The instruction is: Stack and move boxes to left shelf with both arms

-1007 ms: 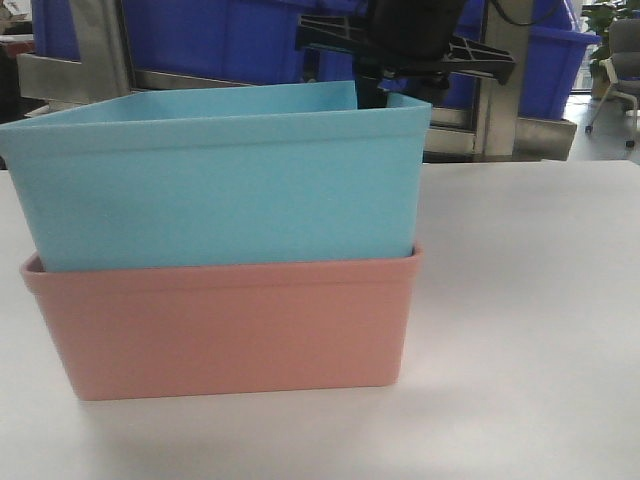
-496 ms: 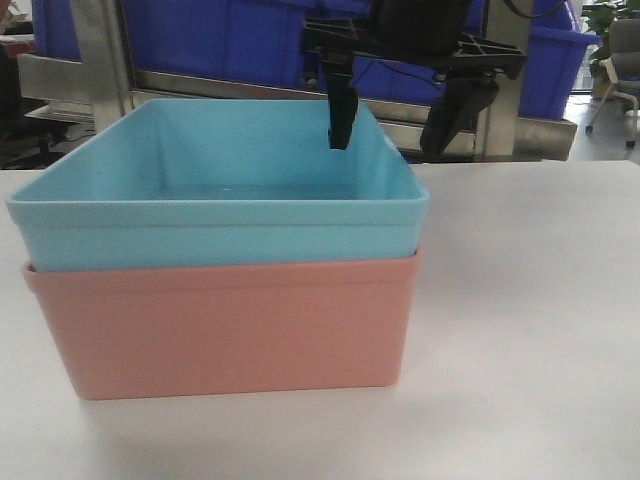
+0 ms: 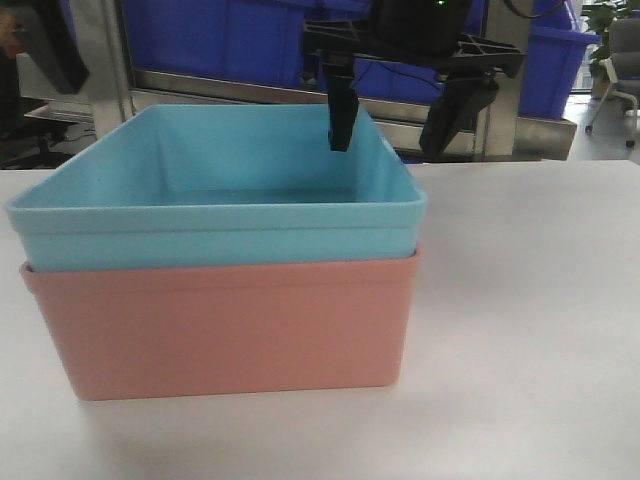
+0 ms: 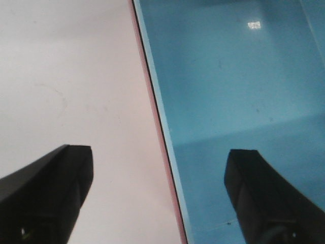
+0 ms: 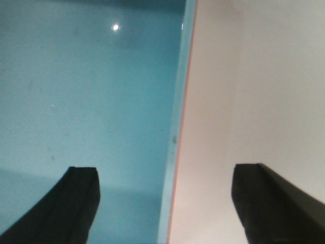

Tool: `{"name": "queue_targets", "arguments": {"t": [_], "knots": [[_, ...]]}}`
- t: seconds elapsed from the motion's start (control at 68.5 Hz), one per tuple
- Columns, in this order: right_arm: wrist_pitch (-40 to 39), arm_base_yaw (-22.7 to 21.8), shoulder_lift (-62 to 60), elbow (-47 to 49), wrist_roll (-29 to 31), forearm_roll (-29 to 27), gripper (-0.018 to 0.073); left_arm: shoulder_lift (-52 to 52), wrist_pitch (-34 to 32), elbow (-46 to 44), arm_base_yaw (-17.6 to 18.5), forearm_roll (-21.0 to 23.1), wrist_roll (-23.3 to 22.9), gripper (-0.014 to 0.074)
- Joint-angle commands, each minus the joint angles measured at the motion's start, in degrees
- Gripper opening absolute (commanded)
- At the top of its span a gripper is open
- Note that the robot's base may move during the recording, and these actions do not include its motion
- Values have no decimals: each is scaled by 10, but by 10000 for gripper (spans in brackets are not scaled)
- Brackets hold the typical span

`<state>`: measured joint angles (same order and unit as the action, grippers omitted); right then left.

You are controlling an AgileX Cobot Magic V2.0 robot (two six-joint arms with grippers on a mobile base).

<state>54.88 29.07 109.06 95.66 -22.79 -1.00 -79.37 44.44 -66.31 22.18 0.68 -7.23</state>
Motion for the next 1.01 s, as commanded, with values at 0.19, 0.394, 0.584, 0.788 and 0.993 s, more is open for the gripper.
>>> {"name": "queue_targets", "arguments": {"t": [0.19, 0.394, 0.584, 0.788, 0.993], "knots": [[-24, -1, 13, 20, 9, 0, 624, -114, -10, -83, 2, 12, -21, 439], [-44, -1, 40, 20, 10, 0, 624, -170, -15, -88, 2, 37, -21, 439], [-55, -1, 68, 19, 15, 0, 624, -211, -27, -88, 2, 36, -32, 438], [-72, -1, 76, 17, 15, 2, 623, -241, -45, -88, 2, 38, -36, 400], [-69, -1, 76, 17, 15, 3, 405, -247, -45, -88, 2, 38, -36, 198]]}}
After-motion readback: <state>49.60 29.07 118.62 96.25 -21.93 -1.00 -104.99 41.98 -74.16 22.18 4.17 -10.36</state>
